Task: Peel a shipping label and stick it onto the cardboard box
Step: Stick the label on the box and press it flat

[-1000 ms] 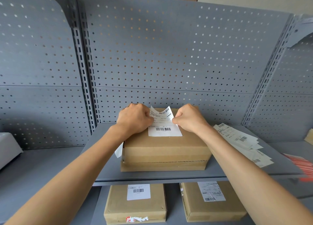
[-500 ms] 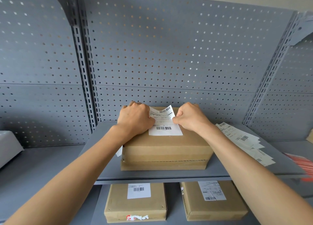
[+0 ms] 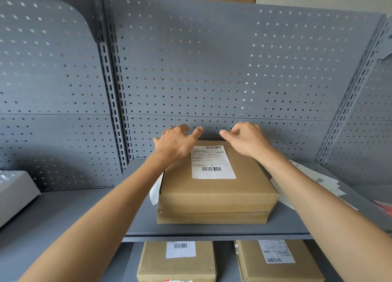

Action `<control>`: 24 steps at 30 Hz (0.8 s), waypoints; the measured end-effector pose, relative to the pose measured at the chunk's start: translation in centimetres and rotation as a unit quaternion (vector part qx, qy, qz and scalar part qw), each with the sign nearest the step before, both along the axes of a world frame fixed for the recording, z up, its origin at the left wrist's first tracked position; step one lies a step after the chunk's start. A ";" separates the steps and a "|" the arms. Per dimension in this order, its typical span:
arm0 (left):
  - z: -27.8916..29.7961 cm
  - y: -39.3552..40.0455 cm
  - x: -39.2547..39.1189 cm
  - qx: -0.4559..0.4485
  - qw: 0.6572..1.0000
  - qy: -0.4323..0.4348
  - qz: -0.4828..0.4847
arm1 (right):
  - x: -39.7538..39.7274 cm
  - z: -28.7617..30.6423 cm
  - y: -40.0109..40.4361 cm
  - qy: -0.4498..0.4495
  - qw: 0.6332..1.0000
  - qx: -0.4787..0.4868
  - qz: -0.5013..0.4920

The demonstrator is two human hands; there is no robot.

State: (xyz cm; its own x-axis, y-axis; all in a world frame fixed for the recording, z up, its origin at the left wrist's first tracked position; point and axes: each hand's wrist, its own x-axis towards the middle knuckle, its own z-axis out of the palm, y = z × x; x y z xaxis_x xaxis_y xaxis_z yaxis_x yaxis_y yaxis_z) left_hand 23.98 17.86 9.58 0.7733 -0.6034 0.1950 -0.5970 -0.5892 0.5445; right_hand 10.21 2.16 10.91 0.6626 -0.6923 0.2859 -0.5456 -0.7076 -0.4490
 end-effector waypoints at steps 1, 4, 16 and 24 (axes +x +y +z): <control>0.1 -0.5 0.3 -0.002 1.000 0.022 -0.005 | 0.5 0.0 -0.1 0.011 1.000 0.003 -0.002; -0.2 -1.6 0.5 0.039 0.999 0.019 -0.012 | 1.7 -1.0 -0.5 0.080 0.997 0.000 -0.006; -2.4 -2.7 1.3 0.107 0.994 0.007 -0.019 | 3.1 -3.7 -1.1 0.148 0.988 0.024 -0.031; -2.5 -3.1 1.7 0.122 0.993 -0.004 -0.007 | 3.6 -3.8 -0.7 0.182 0.982 -0.002 -0.046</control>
